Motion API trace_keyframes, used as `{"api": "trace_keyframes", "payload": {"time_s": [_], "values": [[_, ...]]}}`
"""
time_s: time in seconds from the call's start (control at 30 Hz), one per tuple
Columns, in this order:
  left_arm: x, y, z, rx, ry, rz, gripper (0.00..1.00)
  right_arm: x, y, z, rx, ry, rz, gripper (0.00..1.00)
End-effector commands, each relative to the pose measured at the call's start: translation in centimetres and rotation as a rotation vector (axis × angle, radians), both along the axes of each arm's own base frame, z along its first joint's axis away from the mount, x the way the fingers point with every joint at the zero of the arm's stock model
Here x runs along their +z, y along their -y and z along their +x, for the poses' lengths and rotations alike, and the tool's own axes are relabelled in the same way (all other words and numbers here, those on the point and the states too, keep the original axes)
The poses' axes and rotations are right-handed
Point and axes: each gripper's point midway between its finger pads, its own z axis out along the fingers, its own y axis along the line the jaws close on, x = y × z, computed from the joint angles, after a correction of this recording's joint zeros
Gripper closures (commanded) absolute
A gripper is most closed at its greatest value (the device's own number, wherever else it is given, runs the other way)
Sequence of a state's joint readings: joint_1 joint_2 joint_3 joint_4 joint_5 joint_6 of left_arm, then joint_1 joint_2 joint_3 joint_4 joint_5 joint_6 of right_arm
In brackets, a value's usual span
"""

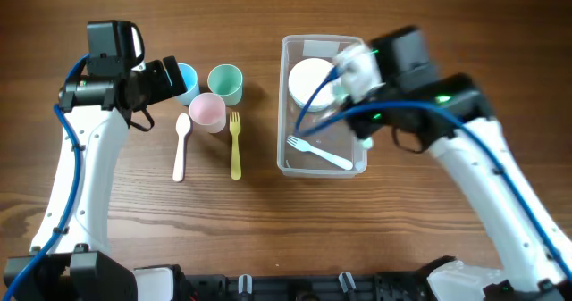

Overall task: Pack container
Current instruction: 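Place the white fork into the container on the other fork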

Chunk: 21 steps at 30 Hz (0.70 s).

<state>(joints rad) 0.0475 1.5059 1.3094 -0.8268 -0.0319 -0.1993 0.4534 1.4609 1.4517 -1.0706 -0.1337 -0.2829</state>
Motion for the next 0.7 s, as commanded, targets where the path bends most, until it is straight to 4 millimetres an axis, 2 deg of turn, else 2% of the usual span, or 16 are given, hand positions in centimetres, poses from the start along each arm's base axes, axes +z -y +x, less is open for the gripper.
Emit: {"api": "trace_keyframes", "payload": {"time_s": [0.0, 0.03, 0.17, 0.2, 0.3, 0.37, 0.4, 0.47, 0.5, 0.53, 0.6, 0.67], "values": [[0.7, 0.0, 0.5, -0.011, 0.021, 0.000, 0.00, -3.3, -3.3, -1.5, 0.439, 0.028, -0.161, 0.96], [0.7, 0.0, 0.5, -0.011, 0.021, 0.000, 0.00, -4.7, -3.7, -1.4, 0.522, 0.019, -0.203, 0.96], [0.7, 0.0, 0.5, -0.011, 0.021, 0.000, 0.00, -8.8, -4.4, -0.6, 0.635, -0.043, -0.248, 0.96], [0.7, 0.0, 0.5, -0.011, 0.021, 0.000, 0.00, -10.3, -4.4, -0.6, 0.642, -0.089, -0.258, 0.96], [0.7, 0.0, 0.5, -0.011, 0.021, 0.000, 0.00, -14.6, -4.5, -1.8, 0.664, -0.247, -0.255, 0.95], [0.7, 0.0, 0.5, -0.011, 0.021, 0.000, 0.00, -16.0, -4.3, -2.4, 0.660, -0.309, -0.272, 0.96], [0.7, 0.0, 0.5, -0.011, 0.021, 0.000, 0.00, -16.2, -4.3, -2.5, 0.662, -0.315, -0.274, 0.94], [0.7, 0.0, 0.5, -0.011, 0.021, 0.000, 0.00, -15.8, -4.6, -2.5, 0.635, -0.307, -0.267, 0.77], [0.7, 0.0, 0.5, -0.011, 0.021, 0.000, 0.00, -15.5, -4.6, -2.4, 0.621, -0.304, -0.263, 0.75], [0.7, 0.0, 0.5, -0.011, 0.021, 0.000, 0.00, -14.8, -4.6, -2.3, 0.607, -0.287, -0.256, 0.64], [0.7, 0.0, 0.5, -0.011, 0.021, 0.000, 0.00, -13.0, -4.8, -1.8, 0.580, -0.239, -0.236, 0.62], [0.7, 0.0, 0.5, -0.011, 0.021, 0.000, 0.00, -9.8, -4.8, -0.8, 0.490, -0.166, -0.200, 0.60]]}}
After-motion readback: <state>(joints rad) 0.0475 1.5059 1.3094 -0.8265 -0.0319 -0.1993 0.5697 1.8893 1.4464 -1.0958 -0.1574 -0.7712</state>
